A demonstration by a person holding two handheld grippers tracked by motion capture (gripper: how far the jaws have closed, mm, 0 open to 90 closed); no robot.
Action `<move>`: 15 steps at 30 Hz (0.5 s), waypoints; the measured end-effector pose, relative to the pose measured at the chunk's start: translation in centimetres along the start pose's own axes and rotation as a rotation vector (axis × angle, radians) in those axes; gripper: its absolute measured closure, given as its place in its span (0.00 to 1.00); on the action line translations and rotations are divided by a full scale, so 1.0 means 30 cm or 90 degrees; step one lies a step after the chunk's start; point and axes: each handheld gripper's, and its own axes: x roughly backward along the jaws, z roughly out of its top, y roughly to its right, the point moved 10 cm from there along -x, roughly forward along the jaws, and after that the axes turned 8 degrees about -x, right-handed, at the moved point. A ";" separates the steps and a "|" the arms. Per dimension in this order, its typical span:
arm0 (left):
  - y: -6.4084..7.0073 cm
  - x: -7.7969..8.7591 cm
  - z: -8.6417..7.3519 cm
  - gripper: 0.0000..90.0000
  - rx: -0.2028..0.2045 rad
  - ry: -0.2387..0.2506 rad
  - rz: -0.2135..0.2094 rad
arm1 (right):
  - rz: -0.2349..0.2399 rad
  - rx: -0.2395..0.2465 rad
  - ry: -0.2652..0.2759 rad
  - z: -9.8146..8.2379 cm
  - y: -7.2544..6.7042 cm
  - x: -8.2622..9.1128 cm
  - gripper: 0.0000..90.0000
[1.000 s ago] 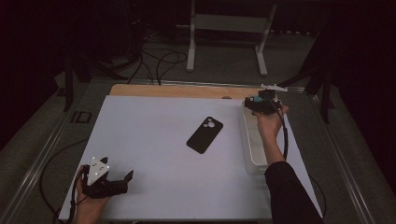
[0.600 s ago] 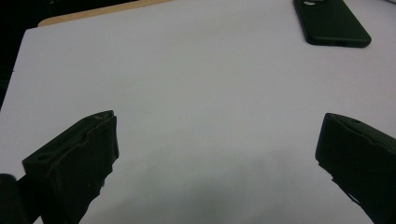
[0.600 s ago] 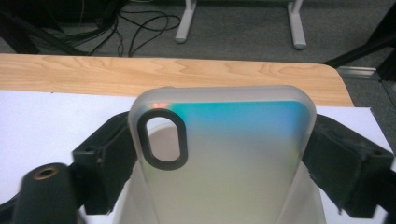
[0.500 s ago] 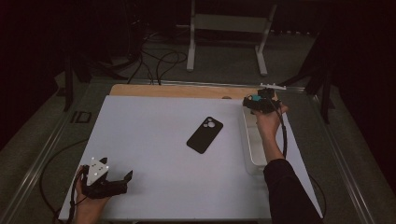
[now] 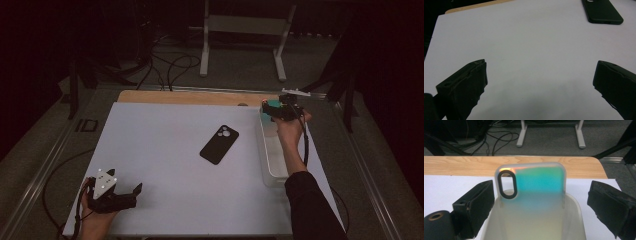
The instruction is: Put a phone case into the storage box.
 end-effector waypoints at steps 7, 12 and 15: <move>-0.004 0.002 0.001 0.00 0.002 0.002 0.003 | 0.022 0.014 0.001 0.006 -0.016 0.047 0.09; -0.003 0.005 0.006 0.00 0.002 0.004 0.006 | 0.044 0.035 0.001 0.002 -0.037 0.108 0.09; -0.002 0.004 0.006 0.00 0.001 0.004 0.005 | 0.061 0.054 0.006 -0.003 -0.052 0.136 0.09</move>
